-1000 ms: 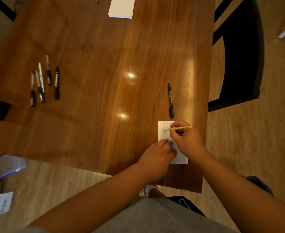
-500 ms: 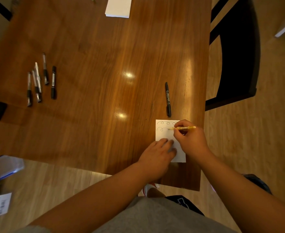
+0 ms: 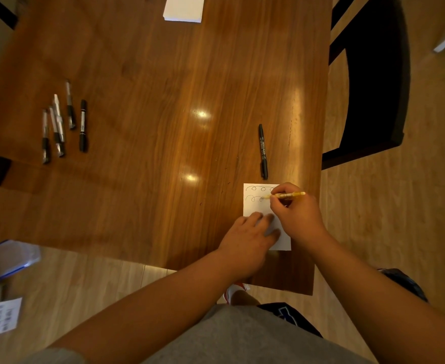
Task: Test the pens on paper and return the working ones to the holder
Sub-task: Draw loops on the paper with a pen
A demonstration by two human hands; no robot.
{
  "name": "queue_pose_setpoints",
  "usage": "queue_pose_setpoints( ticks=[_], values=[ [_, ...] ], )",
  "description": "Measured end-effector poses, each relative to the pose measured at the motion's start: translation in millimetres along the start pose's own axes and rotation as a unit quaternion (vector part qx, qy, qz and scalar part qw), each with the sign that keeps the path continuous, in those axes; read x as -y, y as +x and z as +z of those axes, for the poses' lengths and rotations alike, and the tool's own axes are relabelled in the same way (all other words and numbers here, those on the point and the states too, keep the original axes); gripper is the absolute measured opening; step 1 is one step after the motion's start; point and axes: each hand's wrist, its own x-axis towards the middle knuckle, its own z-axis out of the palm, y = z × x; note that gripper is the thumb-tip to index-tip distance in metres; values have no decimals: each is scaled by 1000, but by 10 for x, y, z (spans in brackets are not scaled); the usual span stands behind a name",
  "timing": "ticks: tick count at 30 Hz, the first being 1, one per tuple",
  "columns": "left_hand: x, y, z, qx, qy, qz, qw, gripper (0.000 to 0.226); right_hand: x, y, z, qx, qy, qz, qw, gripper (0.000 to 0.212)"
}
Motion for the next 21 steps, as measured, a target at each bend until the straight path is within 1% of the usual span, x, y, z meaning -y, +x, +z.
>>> queue_pose_setpoints(
  ticks=[6,13,21],
  values=[
    [-27,25,20,-6,-12,13,1000,55,-11,27,-73,-14,2,3,1000,12],
    [-12,63,2,5,4,15,1000,64,-58,-11,-109,-21,12,14,1000,8],
    [-50,94,-19,-7,7,11,1000,55,-51,-43,-125,-17,10,17,1000,9]
  ],
)
